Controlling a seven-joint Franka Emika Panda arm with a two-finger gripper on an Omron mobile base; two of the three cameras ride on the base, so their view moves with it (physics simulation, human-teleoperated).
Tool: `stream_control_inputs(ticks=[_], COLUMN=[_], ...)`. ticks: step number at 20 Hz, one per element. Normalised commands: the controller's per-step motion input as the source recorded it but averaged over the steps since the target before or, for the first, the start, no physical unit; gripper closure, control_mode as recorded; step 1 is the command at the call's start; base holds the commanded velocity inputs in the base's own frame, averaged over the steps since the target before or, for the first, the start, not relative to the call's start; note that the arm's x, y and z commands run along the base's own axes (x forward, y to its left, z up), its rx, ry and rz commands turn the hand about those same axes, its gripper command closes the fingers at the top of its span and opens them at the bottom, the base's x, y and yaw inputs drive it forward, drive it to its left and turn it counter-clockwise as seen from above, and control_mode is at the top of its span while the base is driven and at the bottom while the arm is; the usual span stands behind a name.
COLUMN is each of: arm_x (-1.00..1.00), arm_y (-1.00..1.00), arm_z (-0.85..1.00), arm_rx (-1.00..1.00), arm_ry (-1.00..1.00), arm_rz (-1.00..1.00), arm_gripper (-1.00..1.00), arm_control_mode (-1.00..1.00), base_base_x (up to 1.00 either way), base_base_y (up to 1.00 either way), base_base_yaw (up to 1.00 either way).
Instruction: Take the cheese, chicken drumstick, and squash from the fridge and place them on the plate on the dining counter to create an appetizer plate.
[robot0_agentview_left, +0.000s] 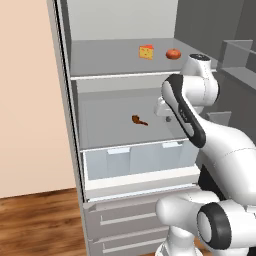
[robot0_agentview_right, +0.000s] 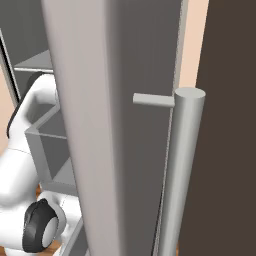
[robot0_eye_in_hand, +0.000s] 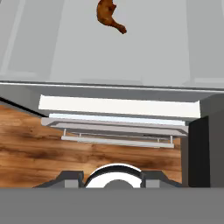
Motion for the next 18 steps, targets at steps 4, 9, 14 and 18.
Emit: stream_control_inputs(ticks=[4,9,14,18], arm_x=[-0.09,-0.39,-0.10,0.00], arm_y=[0.00,0.02,0.19,0.22], arm_z=[0.00,0.19,0.67,0.77], arm_rx=[0.00,-0.03,-0.06,-0.07], arm_ry=[-0.01,-0.26,-0.32,-0.18], arm_rz=[0.00,0.00,0.00,0.00], arm_gripper=[-1.00,-1.00,-1.00,-1.00], arm_control_mode=[-1.00,-1.00,-1.00,-1.00], base_base_x=[0.00,0.00,0.00,0.00], base_base_y=[0.00,0.00,0.00,0.00], base_base_yaw=[0.00,0.00,0.00,0.00])
